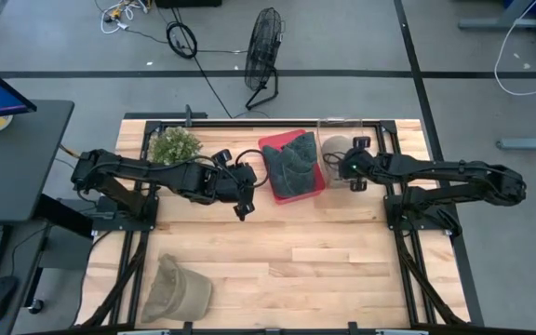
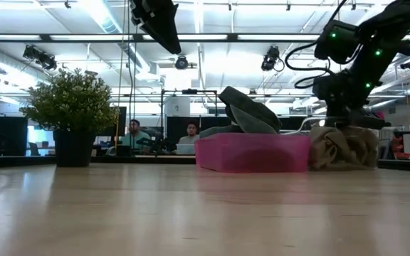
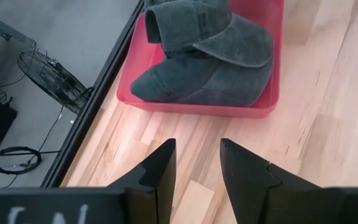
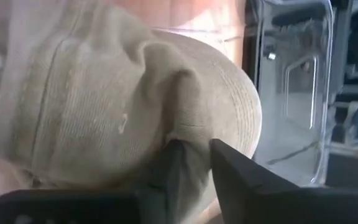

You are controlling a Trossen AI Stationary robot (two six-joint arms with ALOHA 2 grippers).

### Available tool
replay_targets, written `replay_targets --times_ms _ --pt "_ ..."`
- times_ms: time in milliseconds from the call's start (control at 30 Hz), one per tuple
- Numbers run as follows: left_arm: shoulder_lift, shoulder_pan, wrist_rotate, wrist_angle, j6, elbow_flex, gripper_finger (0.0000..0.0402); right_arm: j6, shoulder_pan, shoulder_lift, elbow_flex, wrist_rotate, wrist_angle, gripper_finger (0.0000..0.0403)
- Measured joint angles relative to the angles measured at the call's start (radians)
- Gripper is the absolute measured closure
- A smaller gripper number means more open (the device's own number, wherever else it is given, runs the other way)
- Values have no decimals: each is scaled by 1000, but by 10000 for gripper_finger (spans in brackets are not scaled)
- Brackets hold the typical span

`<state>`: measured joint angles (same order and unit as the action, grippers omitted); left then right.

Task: Pick & Place hat
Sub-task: Put the top brown cap into the transparent bin, then put the brown cap into the transparent bin

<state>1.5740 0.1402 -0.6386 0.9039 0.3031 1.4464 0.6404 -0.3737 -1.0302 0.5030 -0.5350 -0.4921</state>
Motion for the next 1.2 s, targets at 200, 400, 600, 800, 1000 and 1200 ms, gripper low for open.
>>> replay_targets --times_ms 200,400,600,800,1000,1200 --pt "-1 8 1 12 -10 0 273 -89 4 0 56 -4 -90 283" --pt "-43 51 6 111 12 0 273 -231 36 0 235 28 -319 276" --pt "-93 112 143 272 95 2 273 -457 113 1 405 151 -418 283" --pt "-86 201 378 490 130 2 273 -529 254 1 445 284 -257 278" --pt "-84 348 485 504 286 1 263 -580 410 -37 445 300 -74 256" --pt "-84 529 547 481 706 0 212 -601 520 -102 445 299 51 238"
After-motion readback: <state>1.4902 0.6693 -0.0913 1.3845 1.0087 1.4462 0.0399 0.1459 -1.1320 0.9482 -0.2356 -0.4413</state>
